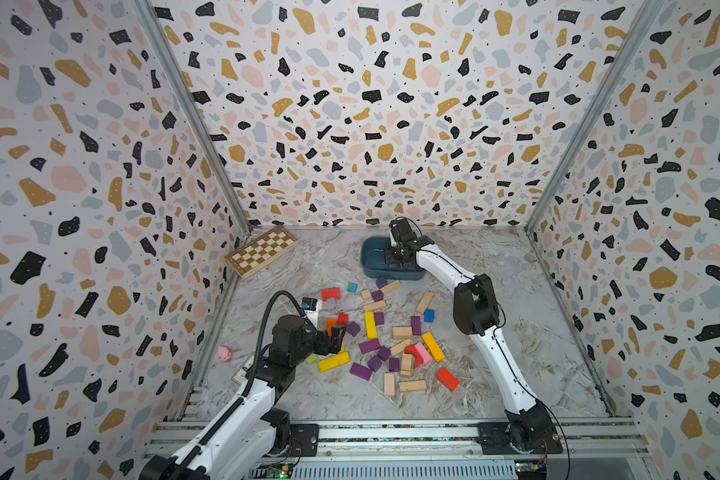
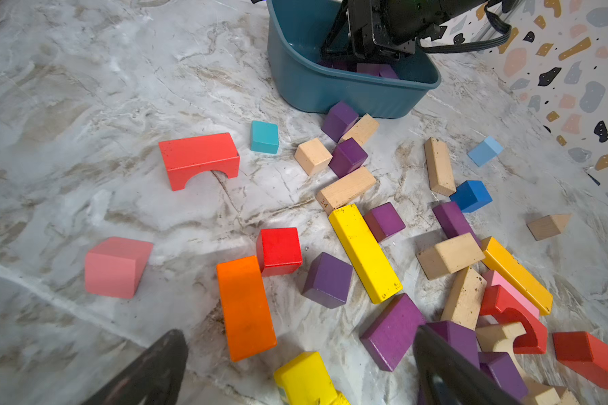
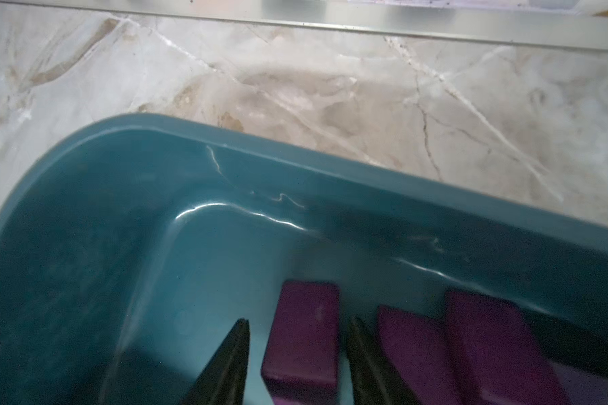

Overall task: Pick purple bricks into the storage bin
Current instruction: Place the building block in the storage box, then adjust the storage box at the center of the board.

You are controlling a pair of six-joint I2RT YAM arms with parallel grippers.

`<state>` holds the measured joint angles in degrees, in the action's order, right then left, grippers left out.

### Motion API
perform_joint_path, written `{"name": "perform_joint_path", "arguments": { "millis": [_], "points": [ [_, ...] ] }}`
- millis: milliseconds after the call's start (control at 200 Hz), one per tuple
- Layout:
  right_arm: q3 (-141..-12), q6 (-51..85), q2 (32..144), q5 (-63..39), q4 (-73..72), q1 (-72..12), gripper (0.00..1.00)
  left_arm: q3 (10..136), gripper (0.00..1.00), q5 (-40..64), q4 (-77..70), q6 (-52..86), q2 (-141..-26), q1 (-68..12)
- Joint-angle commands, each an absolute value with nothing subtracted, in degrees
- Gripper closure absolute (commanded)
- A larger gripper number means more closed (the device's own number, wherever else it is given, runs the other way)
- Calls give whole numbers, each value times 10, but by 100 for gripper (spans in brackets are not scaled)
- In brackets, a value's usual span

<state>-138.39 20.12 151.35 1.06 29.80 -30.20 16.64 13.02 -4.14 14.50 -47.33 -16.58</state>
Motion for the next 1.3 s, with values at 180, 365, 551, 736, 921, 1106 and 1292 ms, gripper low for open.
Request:
{"name": "perform_joint_path", "arguments": {
  "millis": [180,365,551,736,921,1106,1292],
  "points": [
    [-1392,175,1457,-6,274,-301,31,183,1,131,-50,149,-463,-168],
    [-1391,162,1428,-11,275,-302,28,183,1,131,-48,149,-461,-167],
    [-1343,150,1371,3,277,-301,27,182,1,131,-47,149,-459,-167],
    [-1207,143,1271,43,254,-286,28,181,1,131,-47,149,-457,-168],
    [-1041,146,1175,38,208,-240,28,180,1,130,-48,149,-455,-168],
    [-965,134,1146,16,202,-209,28,180,1,130,-48,149,-454,-168],
    [-939,137,1159,2,196,-200,28,181,1,130,-46,149,-453,-168]
  ]
}}
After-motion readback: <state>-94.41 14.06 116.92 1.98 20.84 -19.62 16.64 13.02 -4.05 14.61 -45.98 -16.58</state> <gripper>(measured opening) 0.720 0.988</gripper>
